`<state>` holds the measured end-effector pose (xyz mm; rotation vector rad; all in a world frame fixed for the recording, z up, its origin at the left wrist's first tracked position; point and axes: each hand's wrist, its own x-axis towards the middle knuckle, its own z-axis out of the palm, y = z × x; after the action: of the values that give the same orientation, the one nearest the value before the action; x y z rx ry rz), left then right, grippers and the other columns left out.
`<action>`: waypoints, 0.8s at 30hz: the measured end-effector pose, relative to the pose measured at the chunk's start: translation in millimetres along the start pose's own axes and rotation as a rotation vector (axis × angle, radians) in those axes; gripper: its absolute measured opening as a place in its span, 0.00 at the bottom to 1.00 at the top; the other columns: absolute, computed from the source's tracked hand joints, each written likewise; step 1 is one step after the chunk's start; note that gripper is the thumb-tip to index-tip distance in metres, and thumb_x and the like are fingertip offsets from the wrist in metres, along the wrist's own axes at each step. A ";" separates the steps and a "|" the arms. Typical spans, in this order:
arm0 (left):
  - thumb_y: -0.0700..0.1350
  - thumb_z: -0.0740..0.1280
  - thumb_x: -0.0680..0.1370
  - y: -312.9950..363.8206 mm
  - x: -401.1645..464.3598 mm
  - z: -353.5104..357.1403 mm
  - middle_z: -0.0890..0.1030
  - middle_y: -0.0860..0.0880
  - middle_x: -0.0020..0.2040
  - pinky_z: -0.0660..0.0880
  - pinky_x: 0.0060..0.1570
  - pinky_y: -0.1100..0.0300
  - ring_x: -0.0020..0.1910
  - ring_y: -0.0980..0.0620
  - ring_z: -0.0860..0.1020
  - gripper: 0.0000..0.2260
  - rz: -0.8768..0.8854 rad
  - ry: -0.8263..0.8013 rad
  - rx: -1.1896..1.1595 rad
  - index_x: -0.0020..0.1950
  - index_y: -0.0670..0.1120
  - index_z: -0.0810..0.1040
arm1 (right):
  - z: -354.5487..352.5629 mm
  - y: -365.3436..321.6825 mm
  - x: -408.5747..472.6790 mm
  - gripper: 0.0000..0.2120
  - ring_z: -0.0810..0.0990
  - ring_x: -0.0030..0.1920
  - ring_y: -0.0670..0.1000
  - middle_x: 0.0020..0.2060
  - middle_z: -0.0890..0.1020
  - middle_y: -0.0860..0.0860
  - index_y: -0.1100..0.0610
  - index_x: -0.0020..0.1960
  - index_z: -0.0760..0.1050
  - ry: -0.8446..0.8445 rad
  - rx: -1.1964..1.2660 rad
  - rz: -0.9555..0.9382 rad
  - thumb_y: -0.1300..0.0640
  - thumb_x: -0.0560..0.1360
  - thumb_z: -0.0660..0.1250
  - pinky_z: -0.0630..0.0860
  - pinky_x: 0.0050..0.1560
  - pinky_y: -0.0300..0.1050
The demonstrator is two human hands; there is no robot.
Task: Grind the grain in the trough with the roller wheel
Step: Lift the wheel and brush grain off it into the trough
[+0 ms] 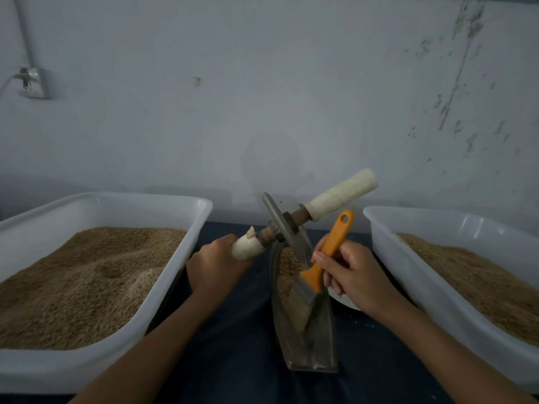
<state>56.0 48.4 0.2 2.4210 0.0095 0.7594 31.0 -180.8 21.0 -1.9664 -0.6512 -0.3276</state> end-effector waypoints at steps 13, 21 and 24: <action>0.51 0.70 0.73 7.7 -3.4 -0.7 0.79 0.52 0.40 0.76 0.44 0.53 0.41 0.53 0.78 0.07 -0.021 0.030 -0.070 0.46 0.50 0.77 | -3.7 7.8 -8.7 0.09 0.77 0.32 0.47 0.34 0.78 0.45 0.55 0.42 0.76 0.266 -0.091 -0.369 0.54 0.78 0.61 0.75 0.33 0.44; 0.50 0.68 0.75 6.6 -3.9 -0.7 0.79 0.51 0.40 0.76 0.46 0.52 0.42 0.52 0.78 0.07 -0.050 0.052 -0.115 0.47 0.48 0.77 | 1.0 33.0 10.1 0.10 0.78 0.33 0.43 0.34 0.80 0.46 0.56 0.46 0.79 0.345 -0.189 -0.344 0.51 0.78 0.62 0.76 0.34 0.43; 0.51 0.69 0.74 4.1 -3.7 -0.8 0.79 0.52 0.40 0.76 0.45 0.52 0.41 0.53 0.77 0.08 -0.051 0.048 -0.128 0.47 0.47 0.77 | 4.4 46.2 23.8 0.10 0.82 0.43 0.43 0.43 0.84 0.48 0.58 0.49 0.81 0.331 -0.235 -0.354 0.53 0.77 0.66 0.80 0.42 0.43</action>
<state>51.7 44.8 1.1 2.2731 0.0409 0.7714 76.7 -186.2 -3.5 -1.9474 -0.7674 -0.9626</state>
